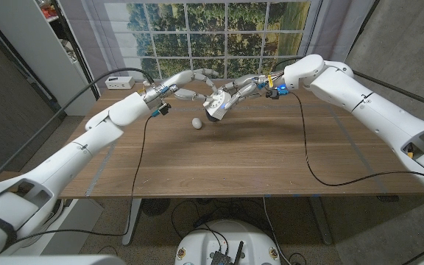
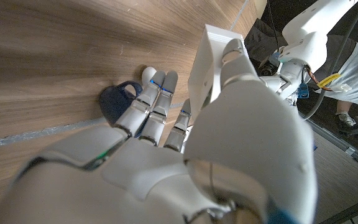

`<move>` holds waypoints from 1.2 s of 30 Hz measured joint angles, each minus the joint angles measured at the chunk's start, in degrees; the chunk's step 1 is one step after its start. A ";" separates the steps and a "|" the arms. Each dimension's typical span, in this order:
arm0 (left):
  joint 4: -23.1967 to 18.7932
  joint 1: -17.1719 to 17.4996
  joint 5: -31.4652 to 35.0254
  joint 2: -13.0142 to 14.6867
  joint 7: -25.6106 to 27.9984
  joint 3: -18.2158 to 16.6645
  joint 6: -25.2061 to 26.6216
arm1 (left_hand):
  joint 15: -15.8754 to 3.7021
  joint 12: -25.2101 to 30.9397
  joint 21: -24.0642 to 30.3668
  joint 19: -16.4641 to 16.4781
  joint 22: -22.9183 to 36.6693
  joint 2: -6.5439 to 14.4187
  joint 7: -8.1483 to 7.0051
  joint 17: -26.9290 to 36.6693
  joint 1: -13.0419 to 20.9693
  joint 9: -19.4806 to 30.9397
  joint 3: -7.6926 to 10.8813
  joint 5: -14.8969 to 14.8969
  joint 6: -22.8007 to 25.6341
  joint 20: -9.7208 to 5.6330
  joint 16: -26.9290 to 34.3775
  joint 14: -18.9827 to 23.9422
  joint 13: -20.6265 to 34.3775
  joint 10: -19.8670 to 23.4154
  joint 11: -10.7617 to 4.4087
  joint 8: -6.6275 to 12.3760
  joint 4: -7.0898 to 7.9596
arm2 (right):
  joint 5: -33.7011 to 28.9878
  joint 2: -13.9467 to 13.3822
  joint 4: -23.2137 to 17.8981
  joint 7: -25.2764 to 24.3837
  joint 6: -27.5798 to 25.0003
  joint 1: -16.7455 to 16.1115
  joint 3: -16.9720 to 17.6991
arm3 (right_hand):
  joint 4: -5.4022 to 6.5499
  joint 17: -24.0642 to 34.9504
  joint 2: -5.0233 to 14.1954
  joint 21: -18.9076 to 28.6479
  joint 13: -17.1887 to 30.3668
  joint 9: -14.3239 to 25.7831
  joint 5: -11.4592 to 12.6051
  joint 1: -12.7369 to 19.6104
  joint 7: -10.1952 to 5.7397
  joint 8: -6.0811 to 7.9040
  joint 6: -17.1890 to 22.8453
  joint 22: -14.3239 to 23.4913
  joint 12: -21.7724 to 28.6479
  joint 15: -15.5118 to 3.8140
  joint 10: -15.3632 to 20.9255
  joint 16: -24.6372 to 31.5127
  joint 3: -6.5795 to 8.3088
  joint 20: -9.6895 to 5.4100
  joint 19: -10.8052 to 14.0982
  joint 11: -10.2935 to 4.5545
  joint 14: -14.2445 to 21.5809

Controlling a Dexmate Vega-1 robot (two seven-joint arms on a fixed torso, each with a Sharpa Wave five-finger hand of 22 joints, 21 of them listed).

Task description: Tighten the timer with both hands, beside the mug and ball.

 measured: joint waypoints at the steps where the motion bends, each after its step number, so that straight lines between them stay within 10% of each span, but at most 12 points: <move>1: -0.36 0.00 0.05 0.23 -0.20 0.00 0.20 | 0.00 0.00 0.00 0.00 0.00 0.00 -0.04 0.00 0.00 0.00 0.00 0.00 0.53 0.00 0.00 0.00 0.00 0.00 0.00 0.00 0.00 | 0.08 0.04 0.11 0.11 -0.04 0.07 -0.05 | 0.00 0.00 0.00 0.00 0.00 0.00 0.00 0.00 0.06 0.00 0.05 0.00 0.00 0.00 0.00 0.00 0.00 0.00 0.00 0.01 0.00; 36: -1.08 -1.98 2.82 0.80 -1.23 0.40 2.38 | 0.00 0.00 0.42 0.32 -0.02 -0.60 0.22 -0.02 -0.95 -0.51 -3.81 1.45 -0.29 0.31 0.00 0.01 -0.01 0.04 -0.03 -1.97 2.22 | 1.57 -0.07 1.21 0.19 0.75 0.11 0.83 | 0.02 1.06 -0.43 -0.26 0.00 0.26 0.23 -0.45 0.88 -0.56 0.60 0.01 0.00 0.08 0.96 -0.67 0.03 0.00 0.00 1.39 0.48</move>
